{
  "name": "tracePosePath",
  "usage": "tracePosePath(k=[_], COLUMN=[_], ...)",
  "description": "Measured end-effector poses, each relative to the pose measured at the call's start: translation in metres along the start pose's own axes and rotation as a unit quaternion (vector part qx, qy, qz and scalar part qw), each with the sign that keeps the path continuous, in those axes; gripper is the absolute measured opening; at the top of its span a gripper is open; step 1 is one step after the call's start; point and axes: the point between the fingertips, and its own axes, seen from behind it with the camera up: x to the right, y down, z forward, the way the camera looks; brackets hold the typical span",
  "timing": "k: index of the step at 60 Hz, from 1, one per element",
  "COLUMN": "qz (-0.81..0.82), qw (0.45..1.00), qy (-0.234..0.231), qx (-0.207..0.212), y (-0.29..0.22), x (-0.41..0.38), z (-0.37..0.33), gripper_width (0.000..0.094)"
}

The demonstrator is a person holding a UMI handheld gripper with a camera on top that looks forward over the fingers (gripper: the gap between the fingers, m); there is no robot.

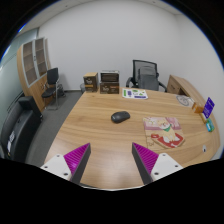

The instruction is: Arrange mouse

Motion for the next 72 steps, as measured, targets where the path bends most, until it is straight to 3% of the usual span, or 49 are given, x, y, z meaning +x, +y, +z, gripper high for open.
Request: tracePosePath(k=[38,72], qz=[0.022,0.027], qw=[0.998,0.997], qy=[0.06,0.068], qx=[0.012,0.008], y=[-0.022,-0.048], x=[0.014,0.031], z=[0.204,0.291], gripper_width=[0.0869,0.0868])
